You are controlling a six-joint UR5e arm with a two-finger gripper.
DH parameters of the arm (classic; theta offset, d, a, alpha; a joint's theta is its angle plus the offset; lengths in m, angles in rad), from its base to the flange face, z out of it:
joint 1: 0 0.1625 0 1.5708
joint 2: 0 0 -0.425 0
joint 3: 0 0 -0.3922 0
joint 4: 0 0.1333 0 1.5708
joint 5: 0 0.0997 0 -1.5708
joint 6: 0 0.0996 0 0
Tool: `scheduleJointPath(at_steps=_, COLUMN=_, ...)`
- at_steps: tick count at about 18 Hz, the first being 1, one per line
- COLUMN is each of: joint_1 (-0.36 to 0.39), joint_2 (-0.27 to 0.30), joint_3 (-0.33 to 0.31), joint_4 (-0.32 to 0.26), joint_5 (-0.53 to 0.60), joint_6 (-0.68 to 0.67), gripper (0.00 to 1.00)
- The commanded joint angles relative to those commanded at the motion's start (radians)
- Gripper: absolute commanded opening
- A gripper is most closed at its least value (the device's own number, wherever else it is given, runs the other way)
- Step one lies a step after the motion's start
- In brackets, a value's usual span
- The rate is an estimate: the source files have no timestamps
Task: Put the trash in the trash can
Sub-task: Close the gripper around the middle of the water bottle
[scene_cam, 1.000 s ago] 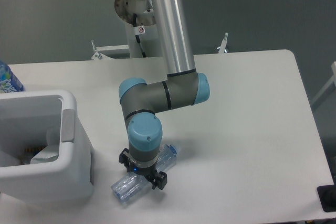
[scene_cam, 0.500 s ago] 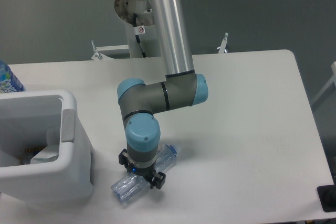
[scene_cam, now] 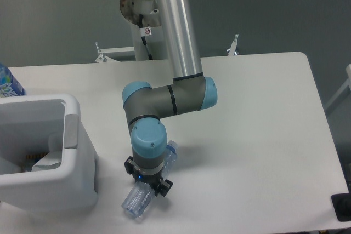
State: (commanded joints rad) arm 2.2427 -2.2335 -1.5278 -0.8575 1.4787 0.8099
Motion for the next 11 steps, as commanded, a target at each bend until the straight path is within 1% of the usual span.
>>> scheduleJointPath(at_steps=11, joint_1=0.002, joint_2=0.011, joint_3=0.005, joint_4=0.002, joint_5=-0.002, joint_6=0.002, gripper=0.6)
